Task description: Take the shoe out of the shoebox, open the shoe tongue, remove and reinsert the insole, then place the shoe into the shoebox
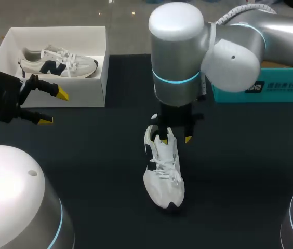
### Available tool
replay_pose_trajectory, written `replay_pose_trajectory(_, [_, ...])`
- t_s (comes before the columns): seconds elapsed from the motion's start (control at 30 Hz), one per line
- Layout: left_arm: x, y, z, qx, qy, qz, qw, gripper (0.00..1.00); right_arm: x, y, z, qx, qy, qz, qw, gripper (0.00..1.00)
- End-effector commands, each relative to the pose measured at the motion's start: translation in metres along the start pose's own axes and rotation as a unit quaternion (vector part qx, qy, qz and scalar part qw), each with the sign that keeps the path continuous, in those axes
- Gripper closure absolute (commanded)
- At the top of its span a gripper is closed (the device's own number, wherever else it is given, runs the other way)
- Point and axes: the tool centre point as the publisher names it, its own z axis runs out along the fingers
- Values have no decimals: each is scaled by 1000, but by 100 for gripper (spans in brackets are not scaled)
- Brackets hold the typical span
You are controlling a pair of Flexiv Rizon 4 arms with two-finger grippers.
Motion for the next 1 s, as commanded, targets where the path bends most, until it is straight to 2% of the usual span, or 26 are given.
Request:
replay_pose_trajectory(0.03, [-1,0,0,0,2,0,1000,0,-3,-4,9,-20,29,1,999,100])
replay_pose_trajectory(0.4, [-1,0,0,0,2,0,1000,0,7,-1,4,-32,35,-11,999,100])
replay_pose_trajectory(0.83, [-1,0,0,0,2,0,1000,0,25,12,39,5,51,-24,998,100])
replay_pose_trajectory(1.0, [-1,0,0,0,2,0,1000,0,27,13,43,10,52,-25,998,100])
